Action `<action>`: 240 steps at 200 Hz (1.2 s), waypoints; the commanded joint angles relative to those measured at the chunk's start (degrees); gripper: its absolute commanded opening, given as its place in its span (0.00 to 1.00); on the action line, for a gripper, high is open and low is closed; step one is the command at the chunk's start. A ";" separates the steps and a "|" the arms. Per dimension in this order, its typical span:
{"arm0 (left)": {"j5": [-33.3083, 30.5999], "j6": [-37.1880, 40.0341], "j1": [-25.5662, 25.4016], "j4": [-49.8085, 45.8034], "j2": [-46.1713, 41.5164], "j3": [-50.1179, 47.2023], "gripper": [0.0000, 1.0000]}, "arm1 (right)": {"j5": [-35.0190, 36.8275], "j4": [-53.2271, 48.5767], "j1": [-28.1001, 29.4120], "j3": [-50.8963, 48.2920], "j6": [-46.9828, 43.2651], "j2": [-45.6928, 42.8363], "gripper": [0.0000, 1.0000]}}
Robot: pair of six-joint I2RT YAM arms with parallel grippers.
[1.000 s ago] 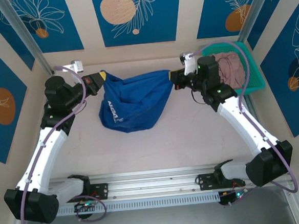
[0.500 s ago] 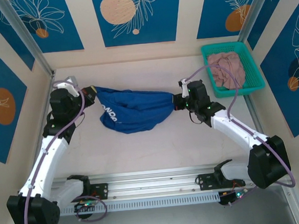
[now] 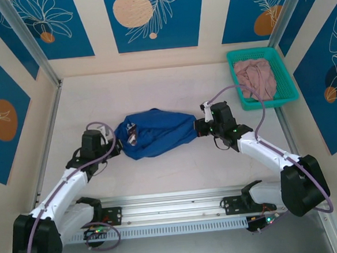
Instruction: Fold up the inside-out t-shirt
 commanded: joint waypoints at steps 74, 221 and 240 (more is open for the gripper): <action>-22.11 10.00 -20.49 -9.60 -5.75 9.45 0.59 | -4.49 -5.37 4.20 5.67 -2.31 -0.26 0.00; -38.32 16.16 -33.42 -6.72 31.98 29.26 0.13 | -2.76 -6.85 4.09 6.06 -3.39 -2.51 0.00; -31.35 17.33 -31.48 -4.95 24.23 27.58 0.00 | -0.78 -8.94 3.35 7.46 -4.41 -5.17 0.00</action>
